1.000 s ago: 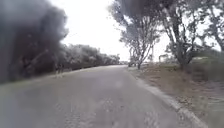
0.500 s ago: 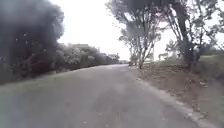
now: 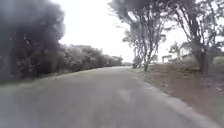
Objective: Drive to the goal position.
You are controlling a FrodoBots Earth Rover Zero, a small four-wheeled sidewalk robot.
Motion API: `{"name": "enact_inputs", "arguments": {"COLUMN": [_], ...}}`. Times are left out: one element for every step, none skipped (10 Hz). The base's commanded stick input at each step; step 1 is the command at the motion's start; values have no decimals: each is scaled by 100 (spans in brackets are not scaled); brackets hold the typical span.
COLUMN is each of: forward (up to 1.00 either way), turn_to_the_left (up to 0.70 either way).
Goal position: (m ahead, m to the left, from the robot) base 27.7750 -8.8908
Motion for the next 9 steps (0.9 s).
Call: {"name": "enact_inputs", "arguments": {"forward": [85,85,85,85,85,85,85,85,85], "turn_to_the_left": [0,0,0,0,0,0,0,0,0]}}
